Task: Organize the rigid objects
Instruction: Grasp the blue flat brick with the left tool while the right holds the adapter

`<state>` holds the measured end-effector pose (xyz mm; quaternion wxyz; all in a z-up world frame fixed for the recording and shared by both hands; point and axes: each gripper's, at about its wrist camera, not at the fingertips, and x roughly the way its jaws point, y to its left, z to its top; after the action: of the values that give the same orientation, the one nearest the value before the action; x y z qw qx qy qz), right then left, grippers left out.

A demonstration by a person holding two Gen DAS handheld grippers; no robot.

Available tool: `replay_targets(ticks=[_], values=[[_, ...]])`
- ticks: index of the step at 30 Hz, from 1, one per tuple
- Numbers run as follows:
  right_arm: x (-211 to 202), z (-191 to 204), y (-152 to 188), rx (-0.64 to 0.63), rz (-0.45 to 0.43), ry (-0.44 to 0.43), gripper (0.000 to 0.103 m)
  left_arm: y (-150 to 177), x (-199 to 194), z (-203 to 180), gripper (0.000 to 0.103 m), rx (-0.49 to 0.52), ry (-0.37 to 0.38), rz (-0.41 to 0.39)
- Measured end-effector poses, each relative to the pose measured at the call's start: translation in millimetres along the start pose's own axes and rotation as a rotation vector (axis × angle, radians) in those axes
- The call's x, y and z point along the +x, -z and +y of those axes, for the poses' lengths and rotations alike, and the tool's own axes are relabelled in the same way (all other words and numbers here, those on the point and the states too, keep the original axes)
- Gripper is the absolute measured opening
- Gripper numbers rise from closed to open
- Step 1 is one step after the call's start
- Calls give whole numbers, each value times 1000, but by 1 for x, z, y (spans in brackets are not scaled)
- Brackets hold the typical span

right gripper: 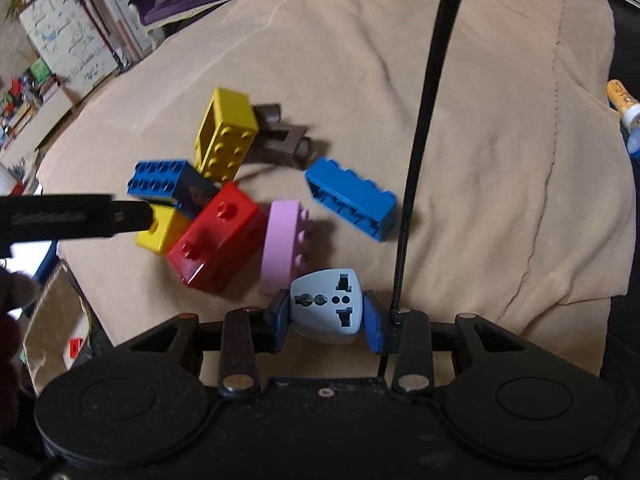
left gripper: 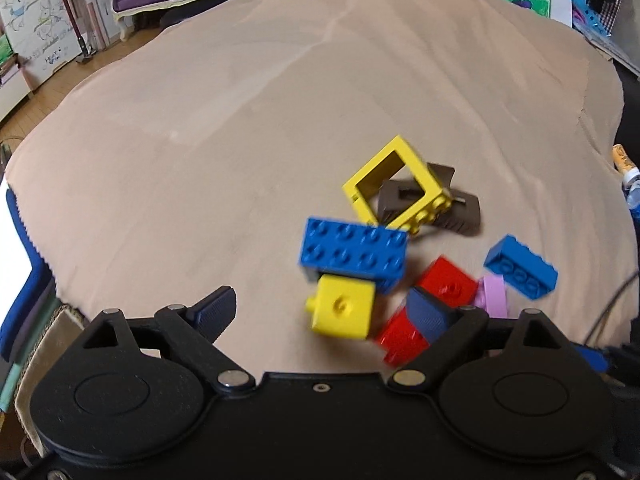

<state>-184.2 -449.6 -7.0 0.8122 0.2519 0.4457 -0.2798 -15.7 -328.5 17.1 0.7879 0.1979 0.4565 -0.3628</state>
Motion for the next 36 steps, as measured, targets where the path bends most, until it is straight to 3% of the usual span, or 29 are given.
replay_targets(ticks=[6, 10, 11, 12, 15, 20, 26, 36], values=[[0, -16, -4, 49, -15, -6, 37, -14, 20, -10, 89, 15, -41, 32], [2, -20, -4, 66, -14, -13, 37, -20, 40, -9, 87, -4, -11, 85], [1, -20, -4, 68, -14, -15, 37, -20, 45, -8, 82, -13, -4, 97], [1, -20, -5, 69, -14, -17, 37, -20, 49, -6, 63, -25, 5, 108], [-2, -21, -5, 74, -18, -18, 37, -18, 53, 3, 61, -87, 39, 113], [-4, -24, -4, 84, -22, -17, 37, -17, 41, 15, 60, -115, 31, 92], [-16, -27, -7, 106, -57, -18, 37, -7, -1, 43, 60, -160, -3, 32], [-37, 4, -10, 48, -89, -68, 37, 22, -52, 115, 61, -289, -121, -29]])
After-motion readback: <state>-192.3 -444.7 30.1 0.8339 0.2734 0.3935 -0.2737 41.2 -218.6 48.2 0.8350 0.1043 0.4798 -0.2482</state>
